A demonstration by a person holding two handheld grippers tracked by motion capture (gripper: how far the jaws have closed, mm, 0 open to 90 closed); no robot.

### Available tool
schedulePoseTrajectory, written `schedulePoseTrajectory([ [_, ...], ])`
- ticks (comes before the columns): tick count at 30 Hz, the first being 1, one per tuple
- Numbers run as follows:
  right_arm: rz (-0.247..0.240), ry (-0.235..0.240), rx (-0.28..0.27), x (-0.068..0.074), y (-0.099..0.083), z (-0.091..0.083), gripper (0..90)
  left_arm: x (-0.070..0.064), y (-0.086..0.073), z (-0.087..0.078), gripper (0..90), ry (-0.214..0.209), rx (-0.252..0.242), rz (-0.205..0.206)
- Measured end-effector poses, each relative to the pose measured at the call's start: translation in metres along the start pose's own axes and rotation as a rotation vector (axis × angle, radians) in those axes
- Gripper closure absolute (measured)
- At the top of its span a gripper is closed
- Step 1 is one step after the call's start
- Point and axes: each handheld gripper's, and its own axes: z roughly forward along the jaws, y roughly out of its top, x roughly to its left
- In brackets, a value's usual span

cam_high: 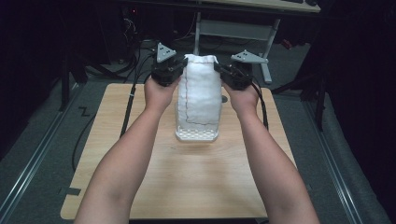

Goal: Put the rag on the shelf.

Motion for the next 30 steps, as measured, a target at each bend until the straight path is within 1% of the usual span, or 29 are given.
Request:
schedulePoseTrajectory([
  [4, 0.013, -0.003, 0.041, -0.008, -0.009, 0.015, 85.4, 0.004, -0.01, 0.012, 82.6, 0.007, 0.052, 0.0],
  [9, 0.019, -0.004, 0.101, -0.013, -0.024, 0.031, 85.4, 0.011, -0.025, 0.025, 82.3, -0.008, 0.134, -0.045],
  [10, 0.031, 0.0, 0.11, -0.014, -0.027, 0.034, 85.4, 0.012, -0.028, 0.027, 82.3, -0.01, 0.147, -0.048],
  [13, 0.033, 0.006, 0.148, -0.016, -0.039, 0.042, 85.3, 0.015, -0.04, 0.032, 82.0, -0.013, 0.185, -0.061],
  [15, 0.037, 0.014, 0.176, -0.016, -0.047, 0.047, 85.3, 0.017, -0.048, 0.035, 82.0, -0.028, 0.21, -0.075],
  [16, 0.033, 0.015, 0.185, -0.016, -0.051, 0.049, 85.2, 0.018, -0.052, 0.036, 82.0, -0.037, 0.228, -0.081],
  [17, 0.039, 0.018, 0.191, -0.017, -0.054, 0.05, 85.1, 0.02, -0.056, 0.038, 81.7, -0.05, 0.241, -0.094],
  [19, 0.043, 0.018, 0.205, -0.017, -0.059, 0.053, 84.4, 0.021, -0.062, 0.04, 78.6, -0.062, 0.268, -0.107],
  [21, 0.046, 0.004, 0.211, -0.018, -0.062, 0.053, 79.6, 0.023, -0.065, 0.04, 70.4, -0.06, 0.273, -0.116],
  [22, 0.059, 0.004, 0.21, -0.02, -0.062, 0.053, 77.5, 0.023, -0.064, 0.04, 64.9, -0.057, 0.267, -0.12],
  [23, 0.065, 0.009, 0.203, -0.021, -0.063, 0.053, 76.7, 0.024, -0.063, 0.039, 62.8, -0.054, 0.257, -0.13],
  [24, 0.074, 0.007, 0.199, -0.022, -0.062, 0.051, 76.2, 0.025, -0.061, 0.038, 61.3, -0.049, 0.245, -0.135],
  [27, 0.066, -0.001, 0.192, -0.023, -0.06, 0.048, 76.1, 0.025, -0.056, 0.033, 60.8, -0.042, 0.215, -0.142],
  [30, 0.052, -0.007, 0.192, -0.022, -0.058, 0.045, 75.1, 0.024, -0.052, 0.029, 60.1, -0.041, 0.206, -0.135],
])
